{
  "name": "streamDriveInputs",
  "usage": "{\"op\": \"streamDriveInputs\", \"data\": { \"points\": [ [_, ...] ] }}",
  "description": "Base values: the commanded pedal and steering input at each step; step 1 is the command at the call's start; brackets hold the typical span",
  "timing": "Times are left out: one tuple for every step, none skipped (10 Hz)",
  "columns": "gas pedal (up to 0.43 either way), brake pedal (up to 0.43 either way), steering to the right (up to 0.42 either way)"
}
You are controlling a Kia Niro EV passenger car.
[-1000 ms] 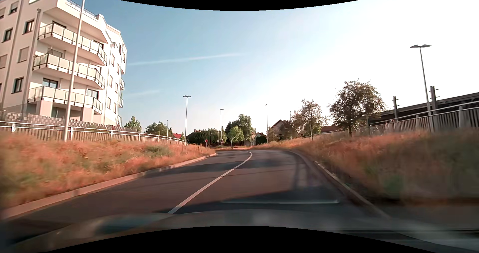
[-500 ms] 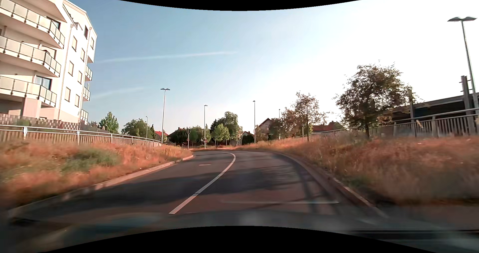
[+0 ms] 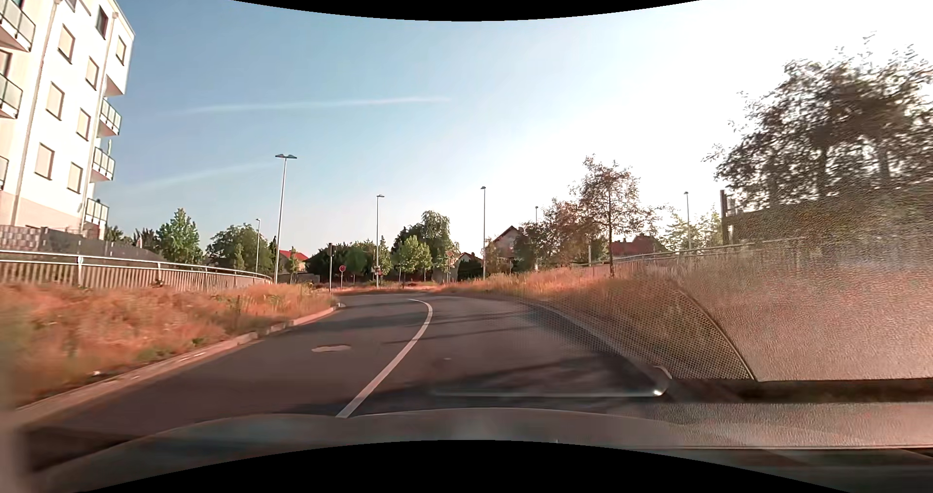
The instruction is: Follow the waypoints while adhering to traffic rules and regulations
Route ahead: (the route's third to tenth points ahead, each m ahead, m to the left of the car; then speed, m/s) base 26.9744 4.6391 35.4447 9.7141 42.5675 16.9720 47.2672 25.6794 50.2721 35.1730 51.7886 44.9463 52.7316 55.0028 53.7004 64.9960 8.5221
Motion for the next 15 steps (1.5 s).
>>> {"op": "streamDriveInputs", "data": {
  "points": [
    [0.150,0.000,0.004],
    [0.150,0.000,0.003],
    [0.150,0.000,0.002],
    [0.150,0.000,-0.001],
    [0.138,0.000,-0.009],
    [0.138,0.000,-0.019],
    [0.138,0.000,-0.027],
    [0.130,0.000,-0.033],
    [0.130,0.000,-0.039],
    [0.130,0.000,-0.045],
    [0.118,0.000,-0.051],
    [0.118,0.000,-0.057],
    [0.098,0.000,-0.064],
    [0.098,0.000,-0.070],
    [0.087,0.000,-0.077]
  ]
}}
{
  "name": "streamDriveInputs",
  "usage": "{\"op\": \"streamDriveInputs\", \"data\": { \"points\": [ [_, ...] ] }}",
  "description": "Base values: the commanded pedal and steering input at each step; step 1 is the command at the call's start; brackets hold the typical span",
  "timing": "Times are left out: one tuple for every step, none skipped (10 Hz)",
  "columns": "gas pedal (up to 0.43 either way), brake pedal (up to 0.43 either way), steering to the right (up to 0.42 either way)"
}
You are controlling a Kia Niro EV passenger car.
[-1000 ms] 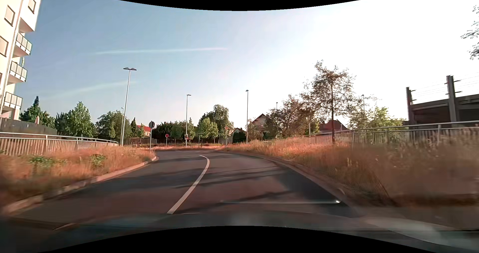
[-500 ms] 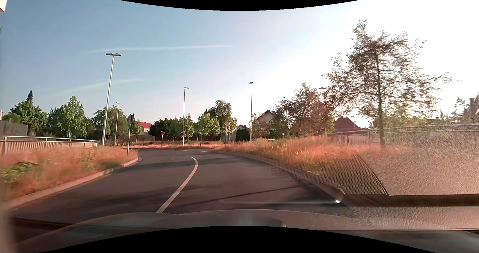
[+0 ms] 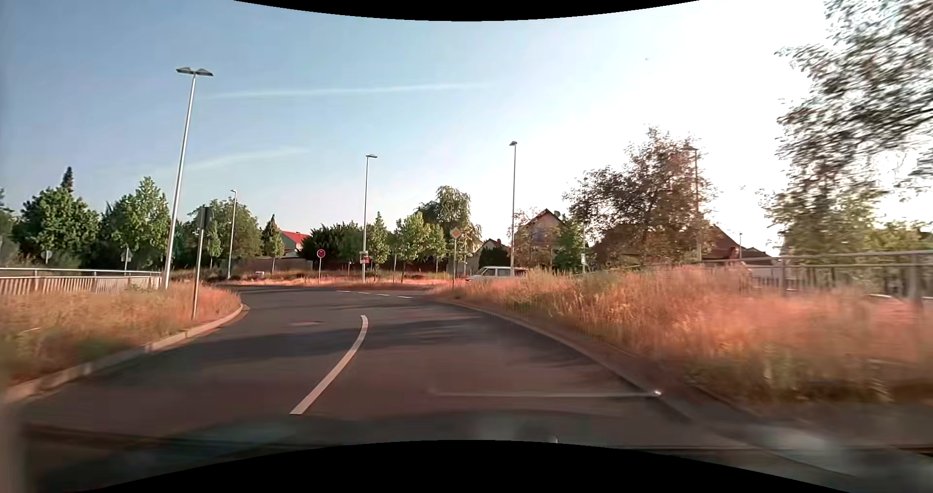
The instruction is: Follow the waypoints while adhering to traffic rules and regulations
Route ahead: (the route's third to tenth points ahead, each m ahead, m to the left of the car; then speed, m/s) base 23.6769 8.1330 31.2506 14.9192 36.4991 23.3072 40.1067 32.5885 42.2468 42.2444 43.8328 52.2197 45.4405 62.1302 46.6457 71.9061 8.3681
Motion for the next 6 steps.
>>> {"op": "streamDriveInputs", "data": {
  "points": [
    [0.079,0.000,-0.083],
    [0.079,0.000,-0.089],
    [0.079,0.000,-0.097],
    [0.079,0.000,-0.105],
    [0.067,0.000,-0.111],
    [0.067,0.000,-0.115]
  ]
}}
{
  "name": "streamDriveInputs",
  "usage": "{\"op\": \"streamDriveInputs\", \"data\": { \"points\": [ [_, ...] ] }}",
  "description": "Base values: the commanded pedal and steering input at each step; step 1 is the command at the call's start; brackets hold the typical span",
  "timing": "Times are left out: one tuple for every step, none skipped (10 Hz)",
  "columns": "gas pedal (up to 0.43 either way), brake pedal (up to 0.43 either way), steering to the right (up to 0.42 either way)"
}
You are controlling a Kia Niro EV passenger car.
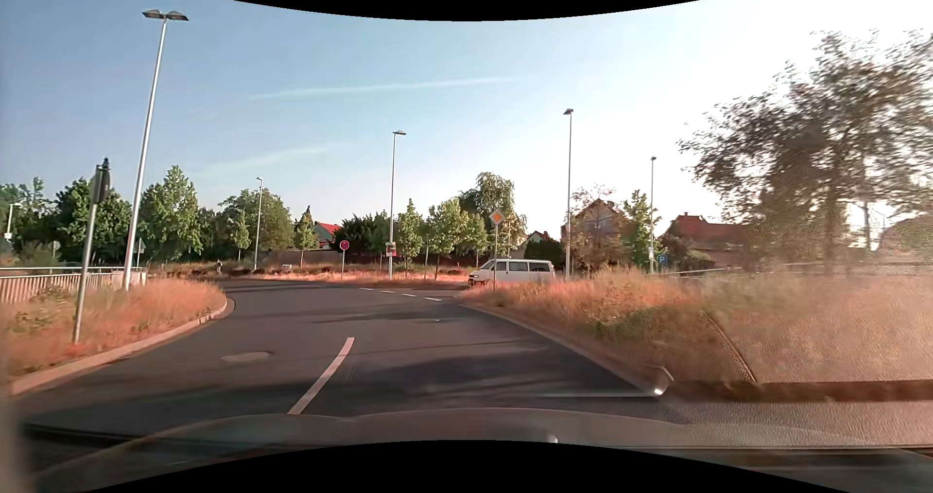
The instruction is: Follow the waypoints while adhering to traffic rules and regulations
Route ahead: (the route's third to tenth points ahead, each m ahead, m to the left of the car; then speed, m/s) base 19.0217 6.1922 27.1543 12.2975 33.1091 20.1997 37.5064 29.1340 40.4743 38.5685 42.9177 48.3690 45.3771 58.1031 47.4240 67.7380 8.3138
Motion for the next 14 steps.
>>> {"op": "streamDriveInputs", "data": {
  "points": [
    [0.067,0.000,-0.122],
    [0.067,0.000,-0.129],
    [0.059,0.000,-0.132],
    [0.047,0.000,-0.134],
    [0.039,0.000,-0.134],
    [0.039,0.000,-0.134],
    [0.039,0.000,-0.134],
    [0.039,0.000,-0.132],
    [0.039,0.000,-0.131],
    [0.039,0.000,-0.128],
    [0.039,0.000,-0.124],
    [0.039,0.000,-0.119],
    [0.039,0.000,-0.116],
    [0.039,0.000,-0.111]
  ]
}}
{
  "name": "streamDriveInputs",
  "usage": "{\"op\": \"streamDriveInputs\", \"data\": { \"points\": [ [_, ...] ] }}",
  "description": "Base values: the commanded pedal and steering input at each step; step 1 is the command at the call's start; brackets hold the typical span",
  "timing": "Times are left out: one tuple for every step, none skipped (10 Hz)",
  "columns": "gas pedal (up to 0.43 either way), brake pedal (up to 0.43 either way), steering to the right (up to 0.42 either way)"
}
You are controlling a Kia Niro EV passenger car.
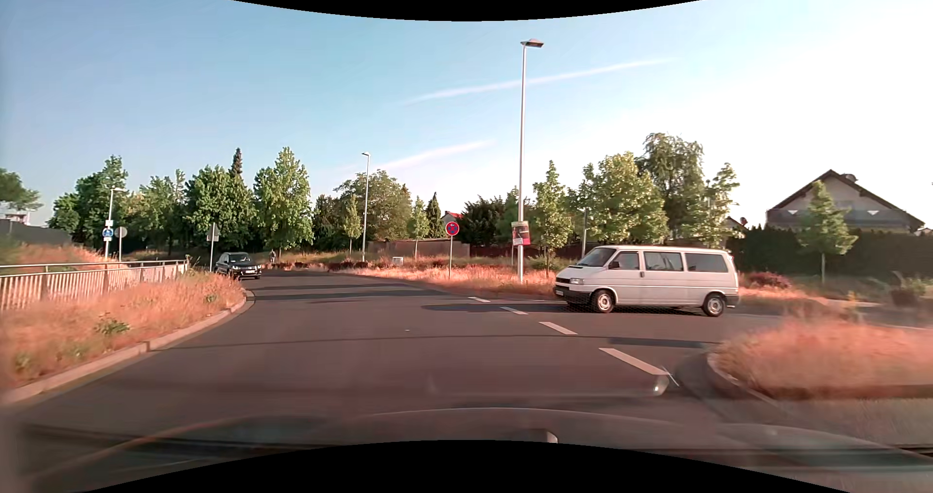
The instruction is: Follow the waypoints while adhering to traffic rules and regulations
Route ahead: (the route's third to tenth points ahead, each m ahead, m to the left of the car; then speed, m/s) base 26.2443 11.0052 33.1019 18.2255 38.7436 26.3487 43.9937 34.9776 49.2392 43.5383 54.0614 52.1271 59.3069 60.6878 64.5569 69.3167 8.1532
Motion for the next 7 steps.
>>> {"op": "streamDriveInputs", "data": {
  "points": [
    [0.039,0.000,-0.107],
    [0.039,0.000,-0.105],
    [0.039,0.000,-0.105],
    [0.039,0.000,-0.100],
    [0.039,0.000,-0.095],
    [0.039,0.000,-0.093],
    [0.028,0.000,-0.093]
  ]
}}
